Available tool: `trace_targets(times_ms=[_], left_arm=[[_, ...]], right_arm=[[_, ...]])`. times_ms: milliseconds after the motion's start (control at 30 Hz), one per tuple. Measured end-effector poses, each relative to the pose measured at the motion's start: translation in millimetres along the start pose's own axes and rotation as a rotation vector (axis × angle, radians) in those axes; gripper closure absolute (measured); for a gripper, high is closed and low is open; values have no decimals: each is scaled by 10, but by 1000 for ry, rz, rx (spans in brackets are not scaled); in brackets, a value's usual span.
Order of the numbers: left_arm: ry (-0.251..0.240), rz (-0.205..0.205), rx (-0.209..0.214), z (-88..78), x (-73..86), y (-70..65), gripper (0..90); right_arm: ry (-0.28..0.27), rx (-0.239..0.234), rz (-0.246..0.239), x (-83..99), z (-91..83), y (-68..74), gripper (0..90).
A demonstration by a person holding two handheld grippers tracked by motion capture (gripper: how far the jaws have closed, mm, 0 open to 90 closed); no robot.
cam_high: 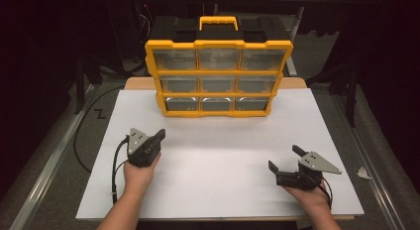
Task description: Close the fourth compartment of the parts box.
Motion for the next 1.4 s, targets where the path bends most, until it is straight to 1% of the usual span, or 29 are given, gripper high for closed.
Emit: trace_targets(times_ms=[67,133,300,367,433,467,567,667,733,800,900,1067,1133,1333,1400], left_arm=[[10,36,-3,-90,69,22,898],[14,59,-5,-194,117,52,898],[-5,38,-12,-449,172,150,898],[-22,29,-16,-546,190,169,897],[-41,8,-5,-621,188,165,897],[-49,3,1,-645,184,153,896],[-72,24,-4,-651,159,147,891],[-61,20,1,-605,190,192,886],[-53,17,4,-588,215,213,883],[-51,15,13,-584,222,212,859],[-48,28,18,-577,219,189,790],[-33,67,25,-555,237,134,551],[-29,80,16,-551,241,134,481],[-22,71,34,-543,242,163,305],[-22,67,27,-538,239,169,240]], right_arm=[[0,2,1,1,-3,-2,15],[0,4,-1,0,-6,2,15],[3,2,2,6,-16,12,15],[-1,1,3,4,-24,14,15],[-6,2,7,-4,-52,18,15],[-13,5,14,-11,-78,17,15],[-22,11,16,-18,-102,-1,15],[-28,18,32,-16,-111,-32,16],[-25,19,33,-8,-103,-40,16],[-21,20,31,-2,-95,-39,16],[-18,18,31,3,-84,-34,16],[-17,16,25,3,-82,-35,16],[-21,15,25,-1,-89,-37,16],[-23,13,28,-7,-78,-40,15],[-23,12,24,-11,-74,-30,16]])
Point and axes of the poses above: each handheld gripper's, and its own axes: z roughly forward along the jaws, x roughly out of its underside, y roughly to its left, the point moved 6 cm from there along z, roughly forward along the jaws, and after that the axes turned 8 degrees about -x, right-handed, at the moved point
